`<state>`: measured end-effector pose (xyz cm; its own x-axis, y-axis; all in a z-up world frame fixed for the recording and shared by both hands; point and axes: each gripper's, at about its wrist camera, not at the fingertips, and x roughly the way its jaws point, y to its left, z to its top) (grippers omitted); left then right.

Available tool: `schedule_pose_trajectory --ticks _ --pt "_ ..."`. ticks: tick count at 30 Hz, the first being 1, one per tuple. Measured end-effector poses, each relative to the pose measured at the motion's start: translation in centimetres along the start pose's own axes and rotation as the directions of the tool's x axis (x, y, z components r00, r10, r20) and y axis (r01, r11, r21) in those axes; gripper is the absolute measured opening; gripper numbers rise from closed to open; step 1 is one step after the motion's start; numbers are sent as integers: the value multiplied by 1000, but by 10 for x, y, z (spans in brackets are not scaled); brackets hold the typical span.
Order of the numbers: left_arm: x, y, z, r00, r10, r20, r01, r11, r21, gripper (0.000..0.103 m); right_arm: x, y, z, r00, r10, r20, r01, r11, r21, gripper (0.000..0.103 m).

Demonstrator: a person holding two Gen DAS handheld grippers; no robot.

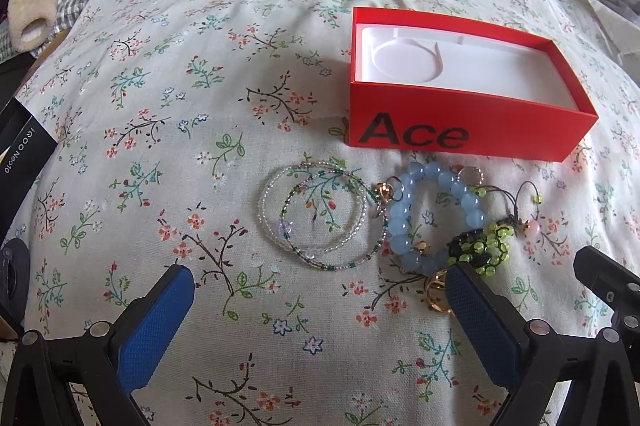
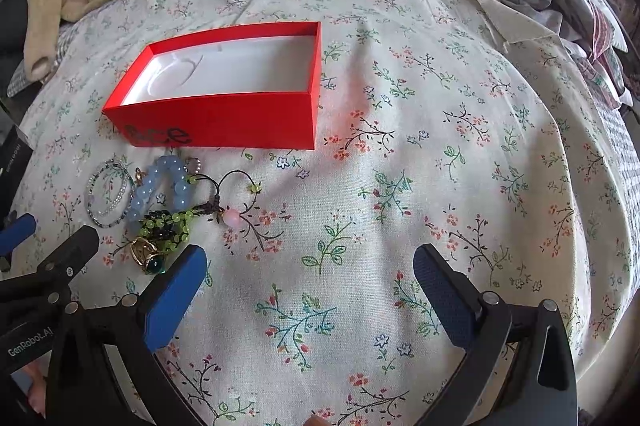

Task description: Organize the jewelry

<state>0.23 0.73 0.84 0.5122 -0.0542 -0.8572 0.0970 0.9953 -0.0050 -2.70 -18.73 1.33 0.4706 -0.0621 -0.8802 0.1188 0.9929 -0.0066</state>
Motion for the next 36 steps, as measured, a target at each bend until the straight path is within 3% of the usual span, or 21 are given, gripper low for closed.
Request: schedule_pose_trajectory --ticks 36 --pt "0 0 -1 1000 0 1 0 1000 -1 103 -1 0 0 1000 2 5 -2 1000 2 103"
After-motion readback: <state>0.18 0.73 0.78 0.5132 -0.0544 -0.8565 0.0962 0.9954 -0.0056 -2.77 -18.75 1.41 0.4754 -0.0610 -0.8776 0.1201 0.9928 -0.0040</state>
